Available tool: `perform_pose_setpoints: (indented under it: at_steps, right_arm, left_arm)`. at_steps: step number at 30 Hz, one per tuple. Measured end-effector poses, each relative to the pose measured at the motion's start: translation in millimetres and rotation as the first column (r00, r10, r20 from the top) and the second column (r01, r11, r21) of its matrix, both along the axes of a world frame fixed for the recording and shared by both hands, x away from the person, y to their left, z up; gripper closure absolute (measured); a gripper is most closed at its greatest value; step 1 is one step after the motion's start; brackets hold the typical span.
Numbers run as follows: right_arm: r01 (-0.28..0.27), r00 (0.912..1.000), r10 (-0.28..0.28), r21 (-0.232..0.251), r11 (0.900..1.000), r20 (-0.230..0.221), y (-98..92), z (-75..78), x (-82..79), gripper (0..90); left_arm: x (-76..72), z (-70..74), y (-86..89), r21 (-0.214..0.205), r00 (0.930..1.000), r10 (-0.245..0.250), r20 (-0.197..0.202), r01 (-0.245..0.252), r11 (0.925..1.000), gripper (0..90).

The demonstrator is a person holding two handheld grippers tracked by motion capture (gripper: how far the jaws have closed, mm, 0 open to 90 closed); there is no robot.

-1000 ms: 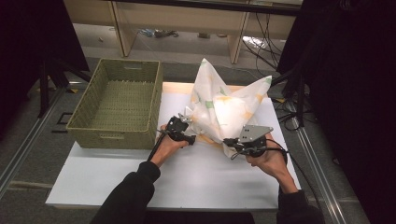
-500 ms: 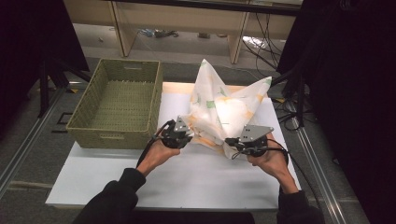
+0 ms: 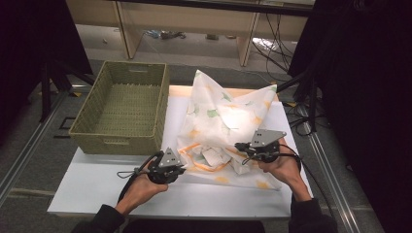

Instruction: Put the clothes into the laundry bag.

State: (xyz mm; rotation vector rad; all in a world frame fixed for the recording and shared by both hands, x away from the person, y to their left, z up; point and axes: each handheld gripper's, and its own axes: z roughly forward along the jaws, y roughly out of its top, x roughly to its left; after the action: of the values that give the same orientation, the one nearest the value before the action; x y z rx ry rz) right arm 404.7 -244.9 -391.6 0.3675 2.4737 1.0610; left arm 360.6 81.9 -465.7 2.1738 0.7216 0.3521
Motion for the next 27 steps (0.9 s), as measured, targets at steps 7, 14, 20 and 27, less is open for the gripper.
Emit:
perform_pose_setpoints:
  at_steps: [7,14,20,27]
  right_arm:
    - [-0.002,0.9999,0.002,0.006,1.0,0.013,-1.8,0.6,1.5,90.0]
    - [-0.001,0.9995,0.001,0.015,0.9999,0.032,-0.9,6.0,0.3,90.0]
    - [0.0,0.9996,-0.001,0.033,0.9995,0.03,-5.5,10.8,-1.6,90.0]
    - [0.005,0.9996,-0.006,0.037,0.9993,0.028,-8.5,10.0,-2.0,90.0]
  left_arm:
    - [4.6,9.0,3.2,-0.052,0.9938,0.108,-0.027,-0.109,0.9926,52.6]
    - [5.3,31.5,-39.1,-0.159,0.9989,0.032,-0.034,-0.037,0.9865,42.5]
    - [21.7,19.5,-89.0,-0.117,0.9971,-0.011,-0.075,0.003,0.9931,36.9]
    - [42.4,4.2,-125.0,-0.072,0.996,0.02,-0.088,-0.026,0.9971,29.6]
